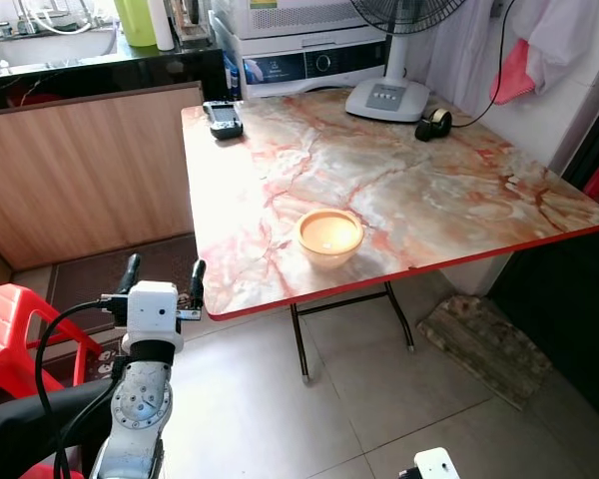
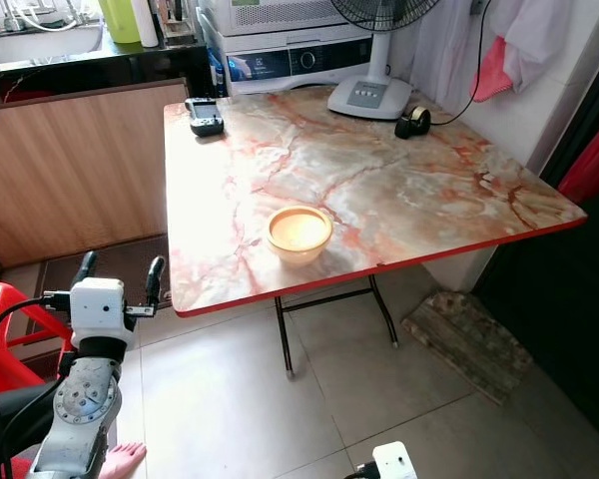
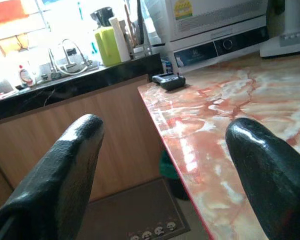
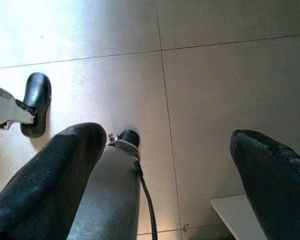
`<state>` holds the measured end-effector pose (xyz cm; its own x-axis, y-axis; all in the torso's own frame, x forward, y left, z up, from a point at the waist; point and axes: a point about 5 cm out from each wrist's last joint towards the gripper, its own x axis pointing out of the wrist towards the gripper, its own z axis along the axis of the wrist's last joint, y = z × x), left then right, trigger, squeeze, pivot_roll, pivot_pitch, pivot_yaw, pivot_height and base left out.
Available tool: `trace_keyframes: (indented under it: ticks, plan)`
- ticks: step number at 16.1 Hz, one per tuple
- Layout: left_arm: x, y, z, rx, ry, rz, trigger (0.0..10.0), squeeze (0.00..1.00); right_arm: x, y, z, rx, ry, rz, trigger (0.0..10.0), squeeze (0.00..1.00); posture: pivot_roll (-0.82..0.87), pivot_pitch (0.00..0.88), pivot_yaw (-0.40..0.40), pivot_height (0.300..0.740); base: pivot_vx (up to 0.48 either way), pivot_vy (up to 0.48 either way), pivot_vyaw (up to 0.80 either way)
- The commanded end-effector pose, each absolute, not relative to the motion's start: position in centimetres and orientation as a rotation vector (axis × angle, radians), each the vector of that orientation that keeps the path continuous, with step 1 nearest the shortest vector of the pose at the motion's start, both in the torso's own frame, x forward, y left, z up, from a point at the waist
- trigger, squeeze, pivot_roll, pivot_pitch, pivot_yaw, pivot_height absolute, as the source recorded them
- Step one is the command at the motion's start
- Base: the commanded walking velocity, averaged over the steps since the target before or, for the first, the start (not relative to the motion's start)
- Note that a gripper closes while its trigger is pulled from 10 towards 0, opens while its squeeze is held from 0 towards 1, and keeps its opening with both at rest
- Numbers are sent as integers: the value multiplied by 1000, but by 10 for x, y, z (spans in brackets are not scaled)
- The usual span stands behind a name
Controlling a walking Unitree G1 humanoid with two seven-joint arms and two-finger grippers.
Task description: Restocking fridge
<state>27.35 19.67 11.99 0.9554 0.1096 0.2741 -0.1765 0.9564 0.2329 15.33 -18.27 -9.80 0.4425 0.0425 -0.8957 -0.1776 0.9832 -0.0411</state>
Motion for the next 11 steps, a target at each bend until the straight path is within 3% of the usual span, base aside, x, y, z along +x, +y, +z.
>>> trace_keyframes:
  ticks: [1,6,11]
  plan:
    - [274,191,125,246,-275,123,10000,0,154,-185,-97,-139,1101,131,10000,0,7,0,11,740,0,-424,0]
    - [277,194,128,228,-266,135,10000,0,153,-185,-98,-139,1103,136,10000,0,7,0,11,740,0,-409,0]
    - [276,191,127,181,-250,123,10000,0,154,-185,-97,-132,1103,136,10000,0,5,0,11,740,0,0,0]
